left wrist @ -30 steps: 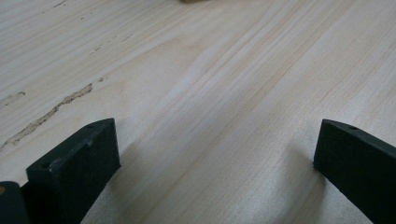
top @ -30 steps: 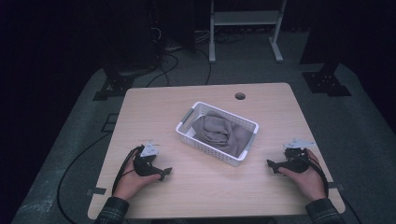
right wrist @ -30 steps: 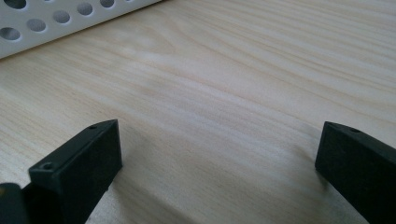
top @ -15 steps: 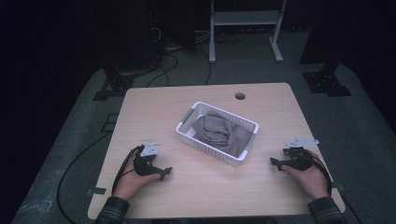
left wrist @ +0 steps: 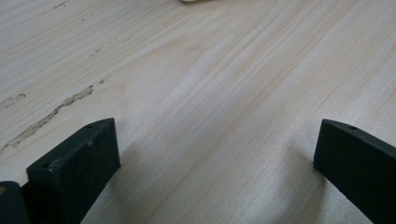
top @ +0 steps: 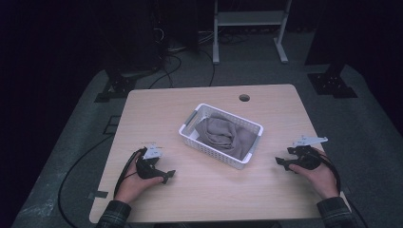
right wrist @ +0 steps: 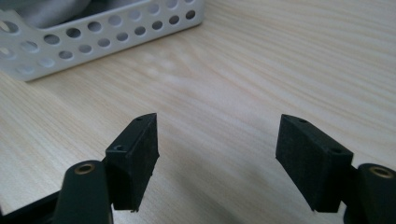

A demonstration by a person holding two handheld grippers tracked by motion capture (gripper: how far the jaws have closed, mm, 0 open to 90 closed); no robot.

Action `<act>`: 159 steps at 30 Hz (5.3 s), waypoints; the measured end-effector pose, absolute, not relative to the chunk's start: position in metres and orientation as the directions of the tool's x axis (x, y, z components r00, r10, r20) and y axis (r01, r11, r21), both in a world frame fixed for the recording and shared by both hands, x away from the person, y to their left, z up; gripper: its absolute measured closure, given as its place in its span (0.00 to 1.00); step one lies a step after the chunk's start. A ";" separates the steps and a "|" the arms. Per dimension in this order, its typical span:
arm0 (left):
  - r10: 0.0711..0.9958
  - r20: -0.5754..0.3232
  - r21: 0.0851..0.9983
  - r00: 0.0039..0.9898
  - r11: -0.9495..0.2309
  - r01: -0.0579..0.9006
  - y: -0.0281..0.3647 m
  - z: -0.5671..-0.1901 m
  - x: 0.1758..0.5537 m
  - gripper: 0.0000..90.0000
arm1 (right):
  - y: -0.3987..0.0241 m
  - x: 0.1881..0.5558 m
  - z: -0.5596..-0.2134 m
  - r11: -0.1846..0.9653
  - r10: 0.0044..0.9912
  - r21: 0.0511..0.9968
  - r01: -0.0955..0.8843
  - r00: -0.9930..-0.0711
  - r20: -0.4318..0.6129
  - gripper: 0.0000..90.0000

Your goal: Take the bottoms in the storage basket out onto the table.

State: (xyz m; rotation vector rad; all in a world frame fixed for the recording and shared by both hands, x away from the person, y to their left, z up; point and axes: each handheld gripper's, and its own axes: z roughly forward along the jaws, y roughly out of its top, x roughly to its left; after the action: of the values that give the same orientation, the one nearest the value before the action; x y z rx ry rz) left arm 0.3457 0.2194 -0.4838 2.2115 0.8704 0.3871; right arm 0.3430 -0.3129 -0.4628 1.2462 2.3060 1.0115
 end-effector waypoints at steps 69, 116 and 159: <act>0.687 0.015 0.717 0.726 -0.514 0.471 0.219 -0.484 0.346 0.00 | -0.240 0.403 -0.394 0.388 0.674 0.815 0.430 -0.736 0.067 0.23; 0.686 0.019 0.716 0.728 -0.517 0.469 0.220 -0.484 0.346 0.00 | -0.131 0.453 -0.403 0.504 0.526 0.778 0.376 -0.848 0.069 0.22; 0.686 0.017 0.717 0.727 -0.516 0.470 0.219 -0.484 0.346 0.00 | -0.092 0.466 -0.447 0.672 0.504 0.660 0.337 -0.860 -0.073 0.04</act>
State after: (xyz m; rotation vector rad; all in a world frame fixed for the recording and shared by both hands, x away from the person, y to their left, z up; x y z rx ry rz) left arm 0.3458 0.2194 -0.4839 2.2115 0.8696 0.3891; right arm 0.4657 -0.0919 -0.4474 0.6770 2.6375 0.9668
